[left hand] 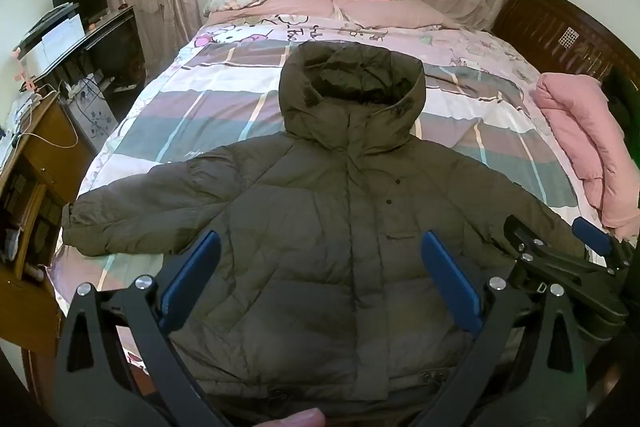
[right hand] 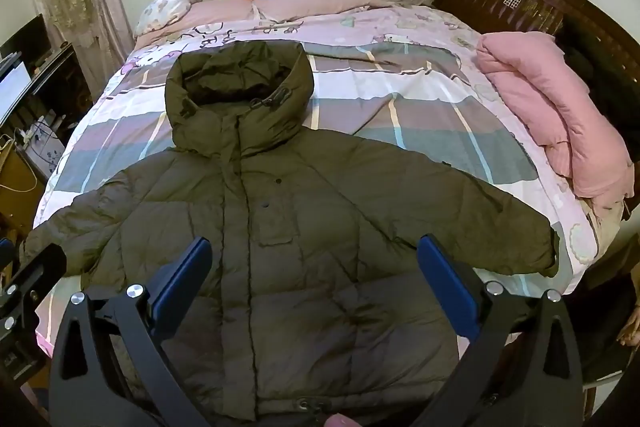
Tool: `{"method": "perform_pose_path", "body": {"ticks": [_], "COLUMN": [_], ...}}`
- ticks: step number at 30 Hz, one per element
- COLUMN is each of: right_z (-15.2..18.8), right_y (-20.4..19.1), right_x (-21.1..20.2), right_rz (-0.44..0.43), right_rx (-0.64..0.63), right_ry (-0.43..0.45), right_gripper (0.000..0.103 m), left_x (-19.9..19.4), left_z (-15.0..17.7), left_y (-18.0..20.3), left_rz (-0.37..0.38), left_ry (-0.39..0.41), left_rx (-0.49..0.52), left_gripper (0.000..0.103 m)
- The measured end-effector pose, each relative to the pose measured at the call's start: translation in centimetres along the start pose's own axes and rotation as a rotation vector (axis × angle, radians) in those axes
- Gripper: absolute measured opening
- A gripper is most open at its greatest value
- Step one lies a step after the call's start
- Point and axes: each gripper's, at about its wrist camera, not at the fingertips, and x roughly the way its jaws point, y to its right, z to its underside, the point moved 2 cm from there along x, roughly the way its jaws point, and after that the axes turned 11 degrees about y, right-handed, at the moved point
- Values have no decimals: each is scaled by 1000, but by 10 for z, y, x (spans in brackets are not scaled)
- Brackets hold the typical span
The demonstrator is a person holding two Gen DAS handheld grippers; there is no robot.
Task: Fold large clothes
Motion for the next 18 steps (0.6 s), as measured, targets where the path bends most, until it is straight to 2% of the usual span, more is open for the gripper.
{"method": "perform_pose_path", "body": {"ticks": [18], "right_z": [2], "right_y": [-1], "right_x": [1], "right_rz": [-8], "right_rx": [-2], "right_ry": [-10], "right_gripper": [102], "left_x": [1], "left_z": [0], "left_y": [0], "left_rz": [-3], "left_ry": [-2], "left_rx": [3], "left_gripper": [101]}}
